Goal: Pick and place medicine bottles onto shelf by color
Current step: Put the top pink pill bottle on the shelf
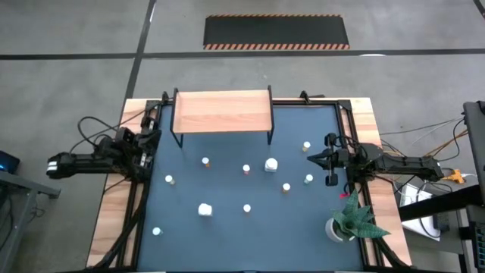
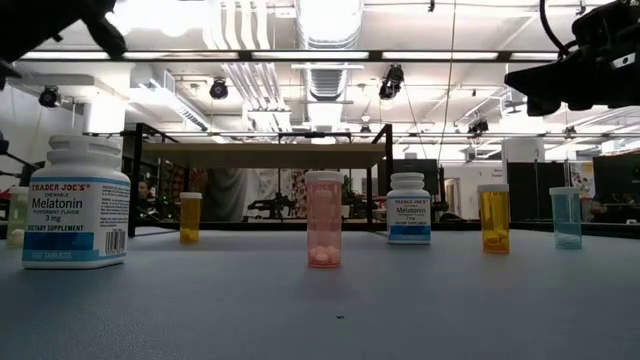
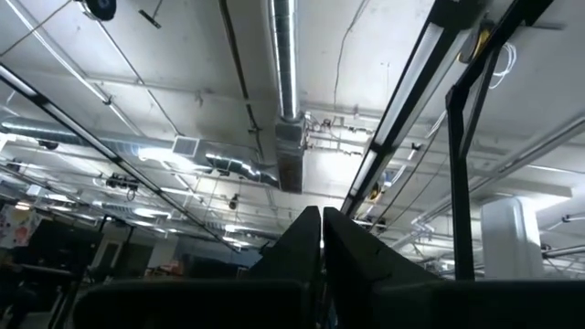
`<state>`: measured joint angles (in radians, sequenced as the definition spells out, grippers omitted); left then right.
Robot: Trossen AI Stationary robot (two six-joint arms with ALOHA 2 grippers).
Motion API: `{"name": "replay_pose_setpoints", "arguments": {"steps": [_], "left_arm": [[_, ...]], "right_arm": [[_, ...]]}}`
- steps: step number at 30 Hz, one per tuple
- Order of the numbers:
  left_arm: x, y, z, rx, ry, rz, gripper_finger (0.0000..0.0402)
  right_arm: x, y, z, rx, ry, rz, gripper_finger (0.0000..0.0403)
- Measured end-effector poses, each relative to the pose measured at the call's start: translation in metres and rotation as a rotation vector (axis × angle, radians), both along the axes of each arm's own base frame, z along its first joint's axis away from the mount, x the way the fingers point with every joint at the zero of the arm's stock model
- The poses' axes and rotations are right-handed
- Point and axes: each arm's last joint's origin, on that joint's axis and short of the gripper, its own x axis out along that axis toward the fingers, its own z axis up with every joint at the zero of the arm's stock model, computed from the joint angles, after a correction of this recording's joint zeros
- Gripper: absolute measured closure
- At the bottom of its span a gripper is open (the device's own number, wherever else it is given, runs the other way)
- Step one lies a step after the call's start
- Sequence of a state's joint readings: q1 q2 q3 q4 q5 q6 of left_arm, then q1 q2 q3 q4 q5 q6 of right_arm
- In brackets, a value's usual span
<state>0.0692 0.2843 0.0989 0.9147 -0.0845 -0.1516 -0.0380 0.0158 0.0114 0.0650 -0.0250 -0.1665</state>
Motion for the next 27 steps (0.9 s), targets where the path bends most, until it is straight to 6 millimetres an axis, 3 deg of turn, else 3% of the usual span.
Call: {"name": "replay_pose_setpoints", "arguments": {"steps": [5,12,18,27], "left_arm": [[0.012,0.001,0.024,-0.002,0.021,-0.001,0.0402],[0.04,0.003,0.054,-0.006,0.072,-0.002,0.0402],[0.082,0.006,0.071,-0.028,0.161,-0.021,0.0402],[0.147,0.008,0.073,-0.07,0.452,-0.044,0.0402]], "right_arm": [[-0.001,-0.002,0.007,-0.087,-0.065,-0.061,0.0394],[-0.002,-0.002,0.013,-0.076,-0.131,-0.074,0.0394],[-0.004,-0.002,0.022,-0.078,-0.23,-0.077,0.0394],[-0.01,-0.001,0.037,-0.149,-0.398,-0.083,0.0394]]}}
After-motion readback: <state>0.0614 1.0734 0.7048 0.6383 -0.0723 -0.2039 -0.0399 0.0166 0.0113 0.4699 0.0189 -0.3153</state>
